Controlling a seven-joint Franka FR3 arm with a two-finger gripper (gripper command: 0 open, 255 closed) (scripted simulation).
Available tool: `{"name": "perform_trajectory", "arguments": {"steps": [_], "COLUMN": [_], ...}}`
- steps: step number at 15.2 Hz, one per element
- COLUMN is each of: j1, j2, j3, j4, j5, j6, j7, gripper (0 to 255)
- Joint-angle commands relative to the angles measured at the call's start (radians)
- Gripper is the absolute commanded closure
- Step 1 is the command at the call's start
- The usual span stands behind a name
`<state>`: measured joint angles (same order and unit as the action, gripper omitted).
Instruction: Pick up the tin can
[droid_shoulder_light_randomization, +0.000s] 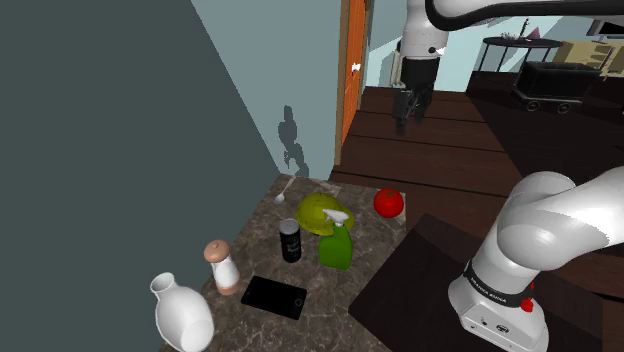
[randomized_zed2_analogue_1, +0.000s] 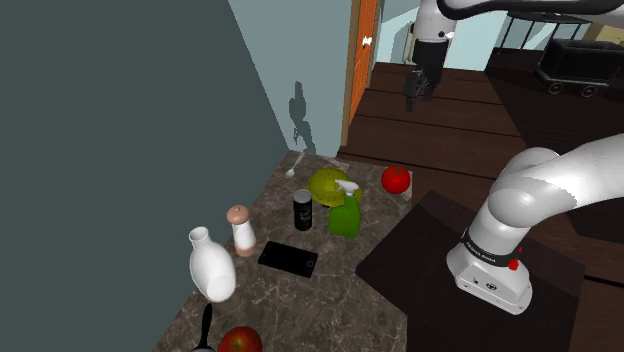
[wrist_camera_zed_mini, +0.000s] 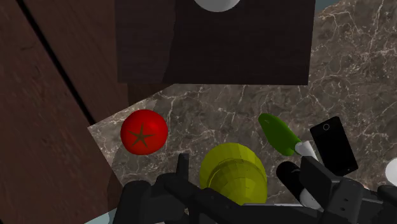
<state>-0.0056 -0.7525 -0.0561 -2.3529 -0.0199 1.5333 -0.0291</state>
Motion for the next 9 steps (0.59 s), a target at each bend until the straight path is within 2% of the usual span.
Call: {"name": "perform_trajectory", "arguments": {"steps": [1,9], "j1": [0.000,0.045], "j2": [0.000,0.131], "j3": [0.000,0.102], "j4": [0.000,-0.099], "j5": [0.000,0.069], "j6": [0.000,0.248], "j7": [0.000,0.118], "gripper": [0,0]}}
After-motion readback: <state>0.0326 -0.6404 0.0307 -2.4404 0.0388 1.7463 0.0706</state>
